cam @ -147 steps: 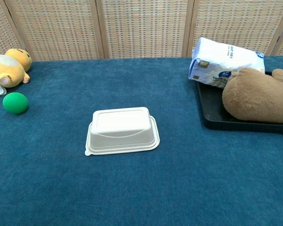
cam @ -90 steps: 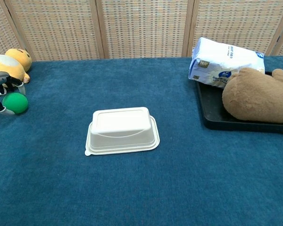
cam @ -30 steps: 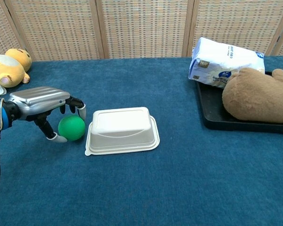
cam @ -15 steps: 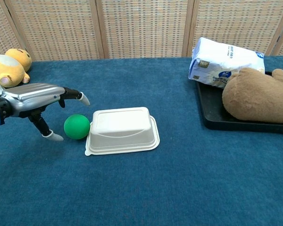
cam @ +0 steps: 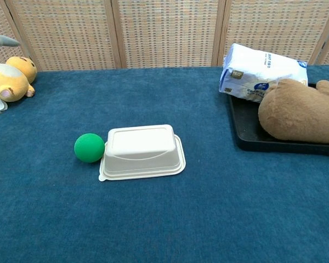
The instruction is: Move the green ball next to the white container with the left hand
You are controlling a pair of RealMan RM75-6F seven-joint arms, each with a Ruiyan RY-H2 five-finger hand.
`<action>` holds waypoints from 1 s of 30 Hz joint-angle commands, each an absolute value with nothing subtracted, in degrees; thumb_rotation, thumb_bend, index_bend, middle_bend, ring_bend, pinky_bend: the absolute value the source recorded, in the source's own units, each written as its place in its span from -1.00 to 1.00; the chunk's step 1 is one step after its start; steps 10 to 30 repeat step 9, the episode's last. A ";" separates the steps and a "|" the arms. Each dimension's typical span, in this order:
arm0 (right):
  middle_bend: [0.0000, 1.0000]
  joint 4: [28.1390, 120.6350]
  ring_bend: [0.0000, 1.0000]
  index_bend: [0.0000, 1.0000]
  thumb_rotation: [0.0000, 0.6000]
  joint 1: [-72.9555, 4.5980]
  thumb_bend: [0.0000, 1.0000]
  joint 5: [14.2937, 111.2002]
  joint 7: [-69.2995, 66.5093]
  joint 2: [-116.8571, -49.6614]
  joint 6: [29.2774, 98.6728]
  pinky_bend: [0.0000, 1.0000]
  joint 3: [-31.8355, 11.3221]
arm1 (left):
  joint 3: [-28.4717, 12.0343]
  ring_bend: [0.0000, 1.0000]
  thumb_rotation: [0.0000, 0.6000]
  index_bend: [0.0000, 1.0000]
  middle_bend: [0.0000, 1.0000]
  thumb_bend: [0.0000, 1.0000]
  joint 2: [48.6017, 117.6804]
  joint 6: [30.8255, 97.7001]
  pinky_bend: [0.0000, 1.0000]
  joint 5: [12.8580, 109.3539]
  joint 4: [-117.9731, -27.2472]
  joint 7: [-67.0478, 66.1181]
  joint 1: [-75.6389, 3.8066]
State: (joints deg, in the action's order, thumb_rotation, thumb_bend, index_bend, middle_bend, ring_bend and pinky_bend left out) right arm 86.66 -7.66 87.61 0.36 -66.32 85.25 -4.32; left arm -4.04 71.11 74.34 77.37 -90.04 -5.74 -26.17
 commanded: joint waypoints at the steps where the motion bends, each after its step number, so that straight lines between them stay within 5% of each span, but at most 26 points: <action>1: -1.00 86.66 -1.00 -0.99 1.00 -7.50 -1.00 87.72 0.45 -65.99 85.48 -1.00 -4.32 | -2.57 -1.00 1.00 -1.00 -1.00 -1.00 68.06 83.25 -1.00 75.41 -96.22 -9.80 -18.57; 9: -1.00 87.00 -1.00 -1.00 1.00 -7.15 -1.00 88.23 -0.13 -65.18 86.26 -1.00 -4.34 | 1.90 -1.00 1.00 -1.00 -1.00 -1.00 67.76 85.82 -1.00 77.57 -96.09 -9.34 -12.86; 30: -1.00 87.00 -1.00 -1.00 1.00 -7.15 -1.00 88.23 -0.13 -65.18 86.26 -1.00 -4.34 | 1.90 -1.00 1.00 -1.00 -1.00 -1.00 67.76 85.82 -1.00 77.57 -96.09 -9.34 -12.86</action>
